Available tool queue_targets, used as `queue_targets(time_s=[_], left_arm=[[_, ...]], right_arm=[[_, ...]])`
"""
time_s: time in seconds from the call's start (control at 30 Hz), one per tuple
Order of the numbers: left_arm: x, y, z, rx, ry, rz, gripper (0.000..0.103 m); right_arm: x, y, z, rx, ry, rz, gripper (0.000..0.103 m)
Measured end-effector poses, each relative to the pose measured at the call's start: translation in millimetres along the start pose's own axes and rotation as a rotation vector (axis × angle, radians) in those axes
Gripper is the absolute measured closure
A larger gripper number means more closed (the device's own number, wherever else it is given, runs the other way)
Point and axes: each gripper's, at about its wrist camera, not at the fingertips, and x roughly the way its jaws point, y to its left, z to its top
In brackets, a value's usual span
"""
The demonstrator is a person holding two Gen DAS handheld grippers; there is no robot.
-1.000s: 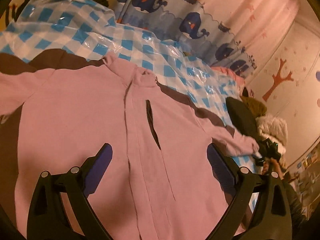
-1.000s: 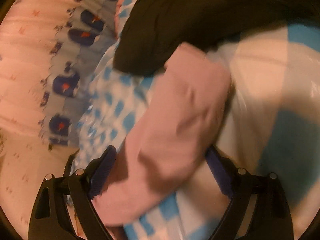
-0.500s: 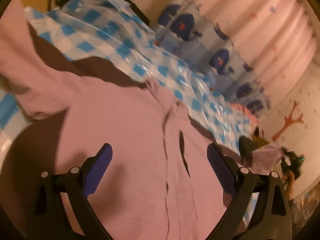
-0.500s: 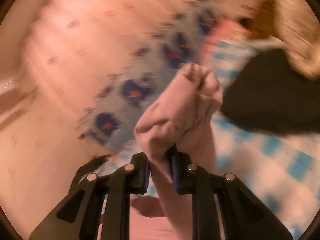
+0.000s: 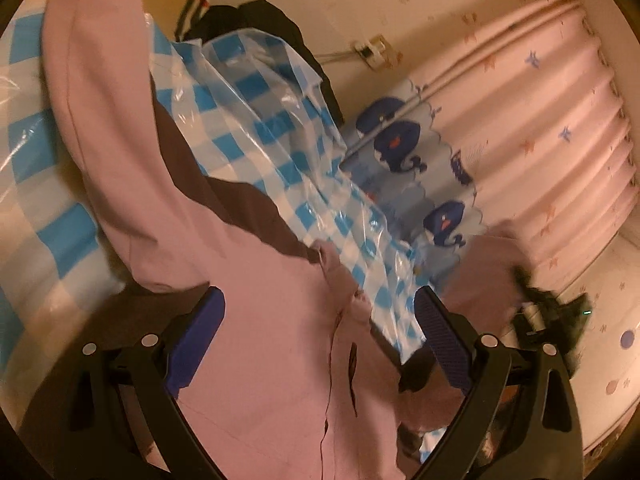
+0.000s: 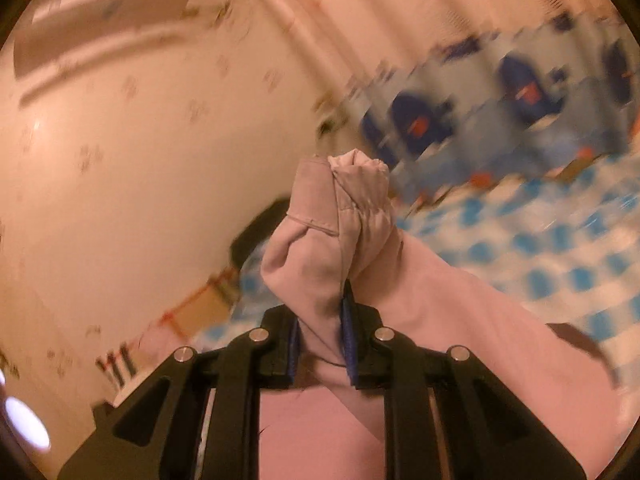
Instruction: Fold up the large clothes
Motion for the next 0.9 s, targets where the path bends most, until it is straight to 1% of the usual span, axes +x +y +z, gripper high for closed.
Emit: queue_targets(time_s=[0.07,0.17,0.2,0.23,0.3,0.37,0.43,0.47,0.5,0.53,0.63,0.7,0.73,0.8,0.9], left_arm=[[-3,4,5,-0.024,-0.011,-0.008,0.012],[-8,8,9,-0.041,-0.021,-0.015,0.012],[-9,10,9,-0.046,-0.022,-0.018,0.012],[-9,10,10,-0.05,-0.022,-0.022,0.012],[-9,11,10,-0.052,-0.019,-0.025,0.012],[-7,10,10,-0.047,-0.011,-0.029,0.012],[-6,7,10,-0.033,-0.002,-0.026,0.012],[-5,6,9,-0.028,0.002,-0.024,0.012],[-4,5,8,-0.024,0.007,-0.022,0.012],[-2,4,7,-0.02,0.016,-0.02,0.012],[2,1,4,0.004,0.034,0.0,0.012],[6,-1,2,0.019,0.046,0.011,0.012],[9,-3,0,0.032,0.053,0.017,0.012],[12,-7,-4,0.059,0.063,0.026,0.012],[24,-21,-13,0.141,0.087,0.047,0.012]], right_arm=[[40,15,-34,0.0,0.073,0.027,0.084],[97,27,-85,0.019,0.175,0.04,0.084],[111,26,-94,0.026,0.197,0.037,0.084],[129,26,-112,0.033,0.231,0.028,0.084],[155,17,-138,0.049,0.283,0.009,0.081],[179,4,-162,0.083,0.351,-0.006,0.08],[197,-3,-187,0.089,0.448,-0.001,0.079],[204,-2,-198,0.078,0.513,0.003,0.078],[208,-2,-204,0.067,0.569,0.008,0.076],[208,0,-207,0.06,0.601,0.016,0.075],[202,3,-201,0.064,0.708,0.047,0.068],[186,14,-198,0.019,0.779,0.123,0.016],[177,20,-198,-0.008,0.8,0.156,0.015],[149,29,-196,-0.066,0.803,0.173,0.015],[115,20,-177,-0.044,0.729,0.187,0.015]])
